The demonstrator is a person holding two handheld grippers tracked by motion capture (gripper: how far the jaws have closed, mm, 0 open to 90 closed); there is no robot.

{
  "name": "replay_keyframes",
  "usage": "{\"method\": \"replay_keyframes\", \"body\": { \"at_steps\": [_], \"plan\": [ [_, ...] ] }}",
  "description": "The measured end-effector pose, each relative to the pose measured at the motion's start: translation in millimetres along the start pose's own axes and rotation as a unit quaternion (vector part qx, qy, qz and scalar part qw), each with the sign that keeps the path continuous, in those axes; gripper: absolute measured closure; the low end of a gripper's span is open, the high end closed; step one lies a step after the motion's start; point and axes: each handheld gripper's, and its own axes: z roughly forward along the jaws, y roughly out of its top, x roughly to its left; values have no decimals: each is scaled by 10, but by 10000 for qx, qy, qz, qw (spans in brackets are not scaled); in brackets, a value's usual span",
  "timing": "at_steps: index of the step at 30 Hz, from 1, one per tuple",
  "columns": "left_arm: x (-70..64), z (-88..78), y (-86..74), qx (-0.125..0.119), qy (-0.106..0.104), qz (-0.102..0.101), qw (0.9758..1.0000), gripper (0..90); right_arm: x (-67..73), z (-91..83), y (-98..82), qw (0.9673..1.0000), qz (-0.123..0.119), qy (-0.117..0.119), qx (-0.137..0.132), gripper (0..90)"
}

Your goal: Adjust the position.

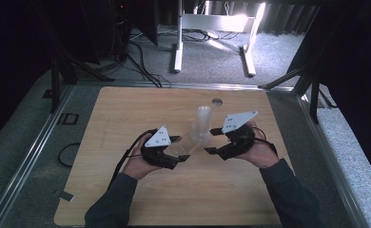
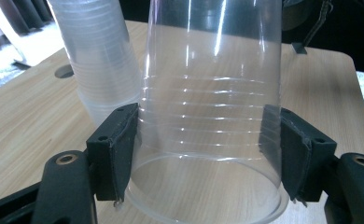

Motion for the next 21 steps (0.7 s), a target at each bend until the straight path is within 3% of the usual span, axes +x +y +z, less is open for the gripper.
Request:
{"method": "replay_keyframes", "body": {
  "at_steps": [21],
  "plan": [
    [-26, 73, -9, 565, -69, 226, 9981, 300, 1, 21, 56, 9978, -239, 142, 610, 332]
  ]
}}
